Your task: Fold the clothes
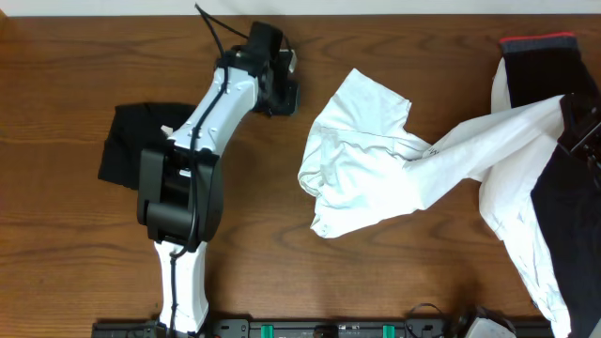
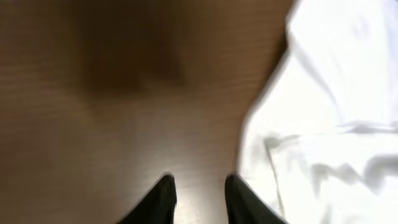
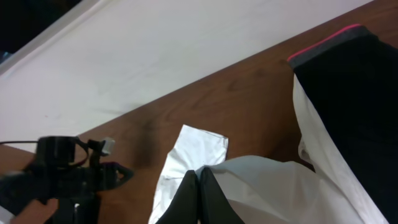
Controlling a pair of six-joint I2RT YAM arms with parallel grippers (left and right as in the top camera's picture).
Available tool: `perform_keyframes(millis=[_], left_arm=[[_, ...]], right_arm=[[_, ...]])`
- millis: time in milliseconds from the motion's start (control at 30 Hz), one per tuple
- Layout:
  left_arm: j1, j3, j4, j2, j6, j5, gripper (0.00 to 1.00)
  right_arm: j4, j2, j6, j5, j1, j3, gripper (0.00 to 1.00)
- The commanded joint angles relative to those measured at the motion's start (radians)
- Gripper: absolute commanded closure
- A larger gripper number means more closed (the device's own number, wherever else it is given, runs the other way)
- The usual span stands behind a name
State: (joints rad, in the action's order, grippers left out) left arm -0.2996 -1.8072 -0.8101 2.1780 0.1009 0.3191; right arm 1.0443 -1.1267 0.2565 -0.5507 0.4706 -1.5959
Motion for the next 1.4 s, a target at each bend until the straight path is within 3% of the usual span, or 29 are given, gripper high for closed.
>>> perform_keyframes(millis=[0,133,300,367,600,633,767,933,1100,1367], left_arm=[[-0.030,-0.026,-0.110,-0.020,-0.019,0.101,0.70],[-0.084,0.007,-0.231,-0.019,-0.025,0.164,0.69],[-0.174,0.089,-0.250,-0.019,-0.012,0.232,0.69],[-0.210,0.113,-0.250,-0.019,-0.009,0.231,0.64],[-0.284,0.158,-0.249,-0.019,-0.005,0.176,0.63],[-0.286,0.158,-0.250,-0.019,-0.005,0.173,0.64],[-0.285,0.158,-0.255,-0.020,-0.005,0.174,0.94],[-0.266,0.111,-0.317,-0.059,0.000,0.116,0.94],[-0.216,0.052,-0.378,-0.210,0.002,0.016,0.94],[-0.053,0.028,-0.379,-0.593,0.001,-0.091,0.94]], right_arm=[[0.003,0.008,-0.019,0.002,0.008,-0.011,0.99],[0.005,0.007,-0.019,0.019,0.008,-0.011,0.98],[0.018,0.007,-0.019,0.055,0.008,-0.011,0.98],[0.018,0.006,-0.019,0.054,0.008,-0.011,0.98],[0.022,0.001,-0.019,0.054,0.008,-0.011,0.99],[0.022,0.001,-0.019,0.054,0.008,-0.011,0.98],[0.019,0.001,-0.019,0.054,0.008,-0.011,0.98],[0.019,0.001,-0.019,0.054,0.008,-0.011,0.98],[0.022,0.000,-0.019,0.079,0.008,-0.011,0.98],[0.091,-0.008,-0.019,0.235,0.008,-0.011,0.99]])
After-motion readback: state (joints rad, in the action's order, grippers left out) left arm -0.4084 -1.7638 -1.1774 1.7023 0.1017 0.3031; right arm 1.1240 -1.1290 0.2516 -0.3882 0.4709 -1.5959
